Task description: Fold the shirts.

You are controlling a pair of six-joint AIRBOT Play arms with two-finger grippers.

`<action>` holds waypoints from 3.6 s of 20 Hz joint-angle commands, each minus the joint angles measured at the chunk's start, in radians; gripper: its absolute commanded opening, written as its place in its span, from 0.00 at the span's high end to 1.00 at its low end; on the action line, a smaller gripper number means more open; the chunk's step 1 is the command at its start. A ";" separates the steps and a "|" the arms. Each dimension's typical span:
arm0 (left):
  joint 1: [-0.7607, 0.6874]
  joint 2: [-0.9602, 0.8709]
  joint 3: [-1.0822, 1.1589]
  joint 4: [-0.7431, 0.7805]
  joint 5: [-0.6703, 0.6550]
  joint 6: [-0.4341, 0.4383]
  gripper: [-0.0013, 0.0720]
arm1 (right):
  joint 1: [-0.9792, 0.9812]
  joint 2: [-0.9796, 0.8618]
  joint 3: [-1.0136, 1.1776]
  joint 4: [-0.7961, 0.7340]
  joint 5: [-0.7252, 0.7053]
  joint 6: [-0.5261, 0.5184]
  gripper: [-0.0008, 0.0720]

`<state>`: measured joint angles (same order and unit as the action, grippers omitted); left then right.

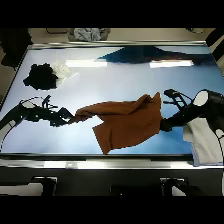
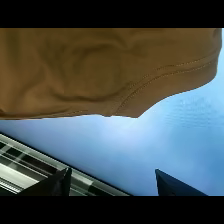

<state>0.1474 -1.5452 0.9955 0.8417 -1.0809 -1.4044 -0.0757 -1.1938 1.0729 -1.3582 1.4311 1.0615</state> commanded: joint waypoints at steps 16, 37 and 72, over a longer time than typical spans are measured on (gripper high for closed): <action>-0.023 0.084 -0.009 -0.031 0.080 0.071 0.94 | 0.156 0.000 -0.559 0.734 -0.504 0.029 0.05; 0.069 0.664 0.781 -0.023 0.348 0.102 0.94 | 0.278 0.459 0.689 -0.720 -0.362 0.152 0.93; 0.092 -0.078 0.388 -0.003 0.033 0.062 0.31 | 0.261 -0.385 0.470 -0.479 -0.631 0.580 0.53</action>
<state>0.2260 -1.6039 1.3354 0.8764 -0.9527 -1.3430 0.1967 -1.5978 1.5333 -1.8450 0.7708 1.6711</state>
